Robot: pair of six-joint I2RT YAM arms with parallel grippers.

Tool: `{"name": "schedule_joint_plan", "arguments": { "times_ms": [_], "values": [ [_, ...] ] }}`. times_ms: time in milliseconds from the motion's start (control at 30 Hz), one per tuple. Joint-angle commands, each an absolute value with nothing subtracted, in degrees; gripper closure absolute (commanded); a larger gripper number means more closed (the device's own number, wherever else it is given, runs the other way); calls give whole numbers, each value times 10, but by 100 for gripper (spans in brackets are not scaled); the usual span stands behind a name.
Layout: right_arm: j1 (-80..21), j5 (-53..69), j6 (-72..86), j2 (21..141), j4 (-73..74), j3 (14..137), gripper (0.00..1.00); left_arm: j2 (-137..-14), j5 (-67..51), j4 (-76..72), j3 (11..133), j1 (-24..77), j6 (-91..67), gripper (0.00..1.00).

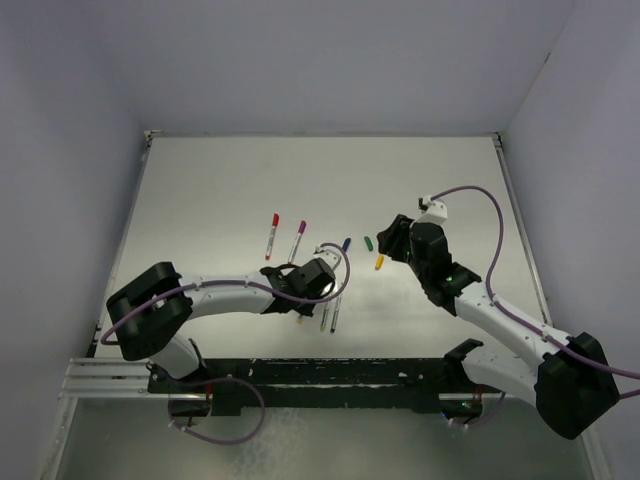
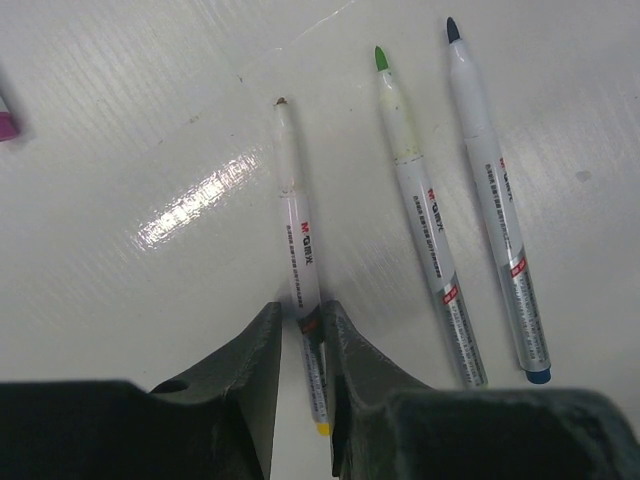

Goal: Insert the pens into the pen caps

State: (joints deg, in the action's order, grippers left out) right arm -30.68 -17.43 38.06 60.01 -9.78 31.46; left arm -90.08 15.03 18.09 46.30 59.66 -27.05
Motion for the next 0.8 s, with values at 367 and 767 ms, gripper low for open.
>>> {"name": "schedule_joint_plan", "arguments": {
  "times_ms": [367,767],
  "values": [
    [-304,-196,393,593,-98,325,52,-953,122,203,464,598,-285,100],
    [-304,-230,396,691,-13,380,53,-925,119,216,475,598,-270,100]
  ]
}}
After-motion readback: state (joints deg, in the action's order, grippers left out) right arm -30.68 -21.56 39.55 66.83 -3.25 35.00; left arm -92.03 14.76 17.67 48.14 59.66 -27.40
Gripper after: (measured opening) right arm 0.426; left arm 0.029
